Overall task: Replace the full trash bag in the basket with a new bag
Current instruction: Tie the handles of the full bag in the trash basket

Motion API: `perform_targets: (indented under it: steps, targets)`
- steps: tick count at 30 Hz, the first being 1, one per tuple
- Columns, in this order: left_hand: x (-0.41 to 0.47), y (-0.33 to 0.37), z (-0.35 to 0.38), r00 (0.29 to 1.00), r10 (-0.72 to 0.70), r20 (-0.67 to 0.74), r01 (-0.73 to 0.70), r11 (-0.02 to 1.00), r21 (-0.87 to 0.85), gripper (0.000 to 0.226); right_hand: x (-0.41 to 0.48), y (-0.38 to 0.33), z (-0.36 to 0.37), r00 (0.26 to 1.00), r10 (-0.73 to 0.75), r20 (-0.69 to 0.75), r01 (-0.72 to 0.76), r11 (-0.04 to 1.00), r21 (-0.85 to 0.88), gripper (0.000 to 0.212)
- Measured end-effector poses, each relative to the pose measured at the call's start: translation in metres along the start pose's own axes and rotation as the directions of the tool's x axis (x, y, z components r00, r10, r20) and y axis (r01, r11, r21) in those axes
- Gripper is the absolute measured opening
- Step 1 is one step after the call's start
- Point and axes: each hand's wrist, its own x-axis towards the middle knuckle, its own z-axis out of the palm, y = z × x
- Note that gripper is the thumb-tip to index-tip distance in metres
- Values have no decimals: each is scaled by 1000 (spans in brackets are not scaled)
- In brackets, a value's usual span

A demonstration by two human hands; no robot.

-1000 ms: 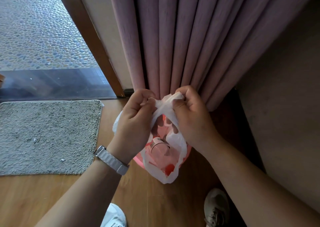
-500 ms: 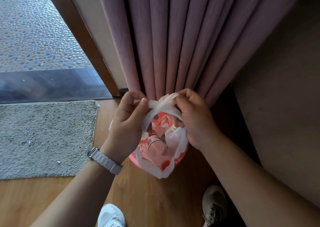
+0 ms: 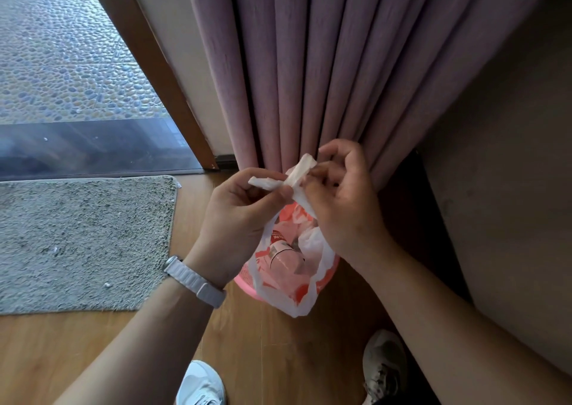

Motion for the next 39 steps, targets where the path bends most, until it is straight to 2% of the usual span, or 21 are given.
perform_targets:
  steps: [3,5,8,11,15,17,21,26,29,32,35,39]
  targets:
    - [2,-1,-2,998,44,-35,-42,998,42,6,-4,6,4,987,-142,73,153,975,-164,27]
    - [1,-1,-3,998,59,-37,-56,996,69,9,-5,10,6,979,-169,118,193,952,-238,31]
    - [1,-3,-4,998,63,-20,-62,997,50,9,-5,12,6,973,-118,197,171,945,-277,41]
    - [2,-6,-7,998,69,0,-69,995,71,9,-3,12,8,954,-49,295,150,932,-329,39]
    - [3,-10,-9,994,103,20,-105,980,169,9,-1,10,9,960,52,276,24,964,-263,11]
    - [3,-12,-9,990,142,10,-140,959,245,9,0,7,6,946,121,302,-56,975,-217,3]
    - [3,-16,-7,978,204,-35,-178,916,359,10,-1,8,2,896,196,398,-132,974,-183,15]
    - [6,-19,-8,983,154,-101,-118,947,300,6,-3,11,5,914,165,371,-163,986,-38,46]
    - [7,-20,-8,987,106,-124,-75,970,232,3,-6,14,9,940,101,325,-98,995,-24,39]
    - [7,-22,-10,993,64,-95,-51,989,138,13,-8,14,10,963,66,260,-61,998,-24,27]
    - [7,-25,-12,998,39,-41,-36,998,57,20,-7,10,8,977,66,204,-69,998,5,21]
    - [6,-25,-9,998,1,-60,-5,998,-63,13,-8,8,7,979,106,177,-111,994,18,23]
